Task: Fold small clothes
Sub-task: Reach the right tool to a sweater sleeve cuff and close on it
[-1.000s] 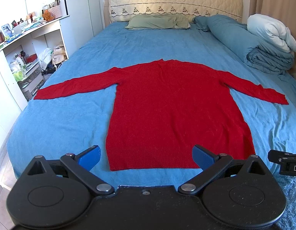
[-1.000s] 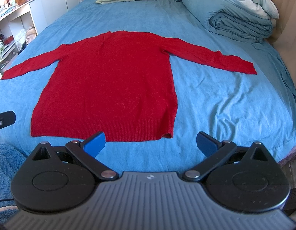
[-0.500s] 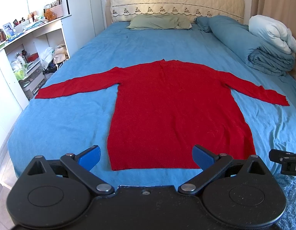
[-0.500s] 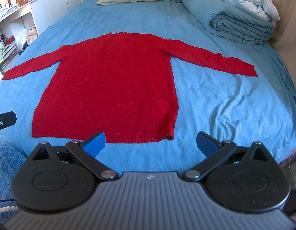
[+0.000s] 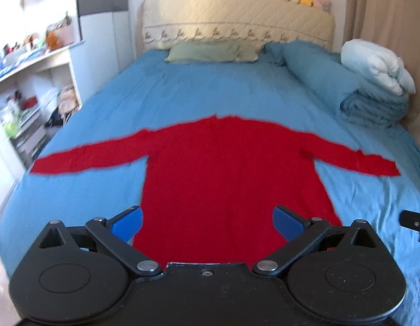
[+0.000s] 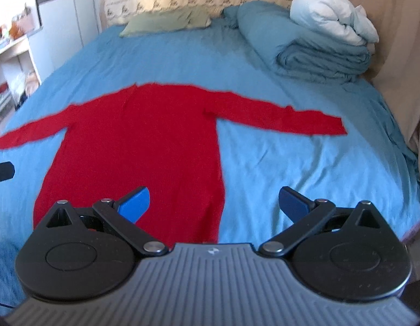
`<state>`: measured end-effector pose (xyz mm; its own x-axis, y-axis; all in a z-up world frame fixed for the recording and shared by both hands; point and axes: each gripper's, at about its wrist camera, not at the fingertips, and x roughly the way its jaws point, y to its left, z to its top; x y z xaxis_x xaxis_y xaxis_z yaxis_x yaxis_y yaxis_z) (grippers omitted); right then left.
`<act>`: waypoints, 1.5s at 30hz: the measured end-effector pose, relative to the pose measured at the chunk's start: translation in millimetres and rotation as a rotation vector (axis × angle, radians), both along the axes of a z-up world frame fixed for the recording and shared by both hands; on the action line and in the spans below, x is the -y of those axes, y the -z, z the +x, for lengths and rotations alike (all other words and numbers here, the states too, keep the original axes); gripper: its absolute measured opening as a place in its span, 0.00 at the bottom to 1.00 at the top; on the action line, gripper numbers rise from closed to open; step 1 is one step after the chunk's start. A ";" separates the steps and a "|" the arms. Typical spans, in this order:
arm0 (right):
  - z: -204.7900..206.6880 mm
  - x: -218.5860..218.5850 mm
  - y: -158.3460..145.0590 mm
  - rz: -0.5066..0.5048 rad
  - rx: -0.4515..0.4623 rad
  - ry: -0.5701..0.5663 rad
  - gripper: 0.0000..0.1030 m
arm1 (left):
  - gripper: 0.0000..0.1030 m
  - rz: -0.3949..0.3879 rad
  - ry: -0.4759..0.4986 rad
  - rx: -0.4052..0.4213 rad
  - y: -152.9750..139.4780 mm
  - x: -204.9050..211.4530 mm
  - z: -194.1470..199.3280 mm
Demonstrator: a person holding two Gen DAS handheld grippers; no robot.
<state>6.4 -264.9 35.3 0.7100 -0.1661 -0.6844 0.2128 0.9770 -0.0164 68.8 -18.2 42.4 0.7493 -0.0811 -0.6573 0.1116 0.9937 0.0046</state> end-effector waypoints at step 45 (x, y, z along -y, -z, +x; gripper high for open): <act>253.4 365.8 227.3 0.306 0.162 0.550 0.24 | 1.00 0.037 0.010 -0.270 206.5 94.0 299.3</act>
<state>259.8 -630.7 -192.1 0.6750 -0.3494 -0.6498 0.6598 0.6801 0.3197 368.1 -112.2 -164.1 0.5459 -0.0599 -0.8357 0.1240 0.9922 0.0099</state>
